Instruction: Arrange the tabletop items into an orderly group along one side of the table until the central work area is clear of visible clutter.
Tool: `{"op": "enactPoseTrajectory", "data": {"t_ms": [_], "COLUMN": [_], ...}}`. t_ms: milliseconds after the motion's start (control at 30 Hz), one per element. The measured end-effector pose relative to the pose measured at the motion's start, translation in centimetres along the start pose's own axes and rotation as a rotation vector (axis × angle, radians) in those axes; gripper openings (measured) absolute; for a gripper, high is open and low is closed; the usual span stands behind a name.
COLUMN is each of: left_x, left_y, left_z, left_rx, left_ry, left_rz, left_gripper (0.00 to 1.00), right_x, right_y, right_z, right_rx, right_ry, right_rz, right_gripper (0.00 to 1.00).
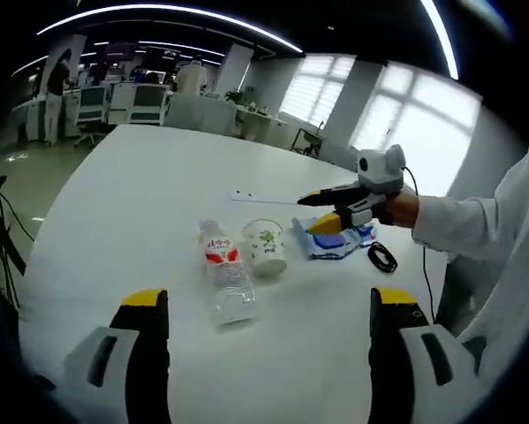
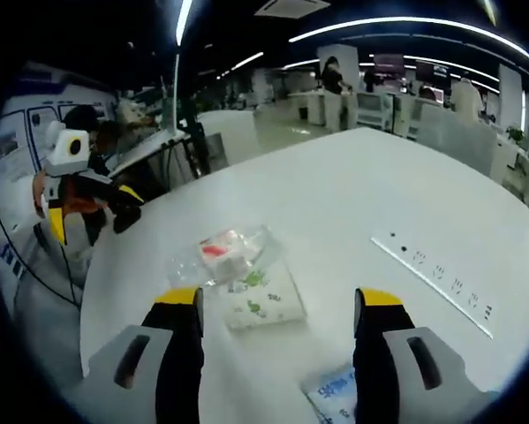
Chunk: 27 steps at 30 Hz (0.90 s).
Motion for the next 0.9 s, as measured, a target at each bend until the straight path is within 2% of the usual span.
{"op": "enactPoseTrajectory", "data": {"t_ms": [167,267,700,800,900], "left_x": [0.1,0.2,0.6,0.5,0.6], "left_y": [-0.1,-0.2,-0.9,-1.0,-1.1], "left_z": [0.3,0.5,1.1,1.1,1.1], "left_rx": [-0.006,-0.011,-0.025,-0.025,-0.030], "left_ry": [0.011,0.020,0.044,0.049,0.051], "left_rz": [-0.002,-0.003,-0.008,-0.012,-0.014], "left_gripper": [0.97,0.97,0.97,0.97,0.97], "right_x": [-0.2,-0.3,-0.8,-0.9,-0.9], "right_y": [-1.0,-1.6,-3.4,-3.8,-4.2], "right_z": [-0.5,-0.9,-2.0,-2.1,-2.1], "right_rx": [-0.034,-0.072,-0.188,-0.202,-0.244], "right_ry": [0.018,-0.014,0.036,0.041,0.042], "right_rz": [0.014,0.010,0.037,0.048,0.056], "right_gripper": [0.61,0.59,0.40,0.38,0.37]}}
Point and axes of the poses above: the point that each gripper's makers call its tool centre point, and the gripper's own axes: y roughly backward along the fingers, z roughly to its left, x roughly out of its underside, the point moved 7 cm from there along y, roughly backward along the fingers, and after that the axes turned 11 degrees about z, right-handed, at the moved point
